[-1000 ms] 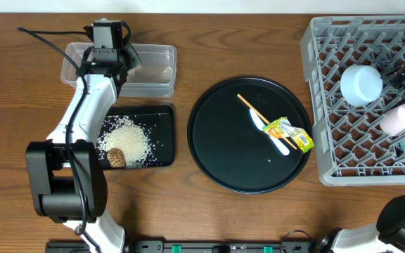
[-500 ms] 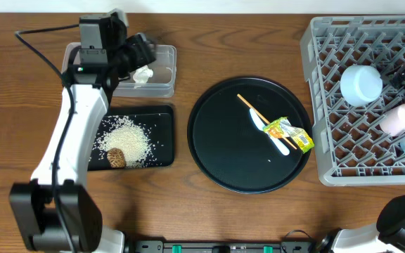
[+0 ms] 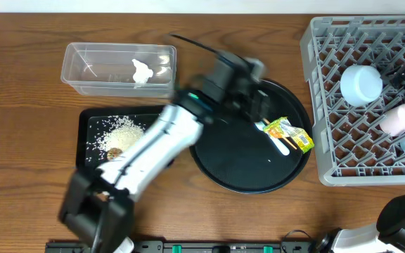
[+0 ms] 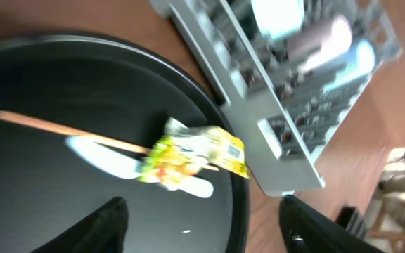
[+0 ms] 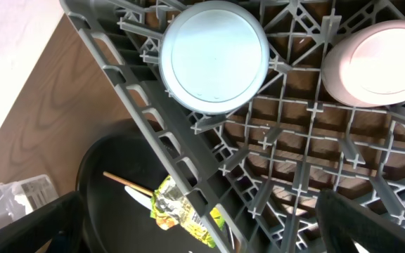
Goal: Sort waste into correct bins and load items into the dishwasher rack
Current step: 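Reach the left gripper back to the yellow wrapper on the tray, then grasp the yellow wrapper with the left gripper and lift it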
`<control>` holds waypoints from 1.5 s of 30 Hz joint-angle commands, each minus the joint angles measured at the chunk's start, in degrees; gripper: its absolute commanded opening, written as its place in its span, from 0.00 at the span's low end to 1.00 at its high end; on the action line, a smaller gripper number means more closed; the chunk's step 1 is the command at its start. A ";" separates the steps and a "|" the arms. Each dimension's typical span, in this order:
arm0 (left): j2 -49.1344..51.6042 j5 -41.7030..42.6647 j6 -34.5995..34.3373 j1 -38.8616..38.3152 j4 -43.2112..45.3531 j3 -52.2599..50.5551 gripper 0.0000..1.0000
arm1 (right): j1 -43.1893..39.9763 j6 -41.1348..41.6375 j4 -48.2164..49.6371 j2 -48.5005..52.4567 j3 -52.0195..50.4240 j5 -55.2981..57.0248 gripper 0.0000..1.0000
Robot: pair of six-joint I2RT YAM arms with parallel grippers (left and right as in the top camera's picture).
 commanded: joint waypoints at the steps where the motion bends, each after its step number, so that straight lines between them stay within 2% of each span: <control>1: 3.30 -10.03 -1.09 -5.07 1.14 -0.02 0.74 | -0.22 -0.92 0.00 -0.98 0.87 0.17 0.99; 7: 7.23 -18.18 -1.53 -10.16 2.82 -0.02 0.80 | -0.22 -0.92 0.00 -0.98 0.87 0.15 0.99; 15: 13.53 -18.25 7.28 -11.67 10.67 -0.02 0.80 | -0.22 -0.92 0.00 -0.98 0.87 0.15 0.99; 20: 15.87 -18.18 20.22 -11.85 11.02 -0.02 0.81 | -0.22 -0.92 0.00 -0.98 0.87 0.17 0.99; 23: 15.96 -18.18 28.13 -12.26 10.86 -0.02 0.95 | -0.22 -0.92 0.00 -0.98 0.87 0.17 0.99; 26: 15.96 -18.18 32.87 -13.11 10.95 -0.02 0.97 | -0.22 -0.94 0.00 -0.98 0.87 0.15 0.99; 36: 17.77 -18.71 39.71 -15.26 11.54 -0.02 0.97 | -0.22 -0.92 0.00 -0.98 0.87 0.15 0.99; 45: 19.47 -22.08 41.44 -15.10 18.40 -0.04 0.94 | -0.22 -0.92 0.00 -0.98 0.87 0.15 0.99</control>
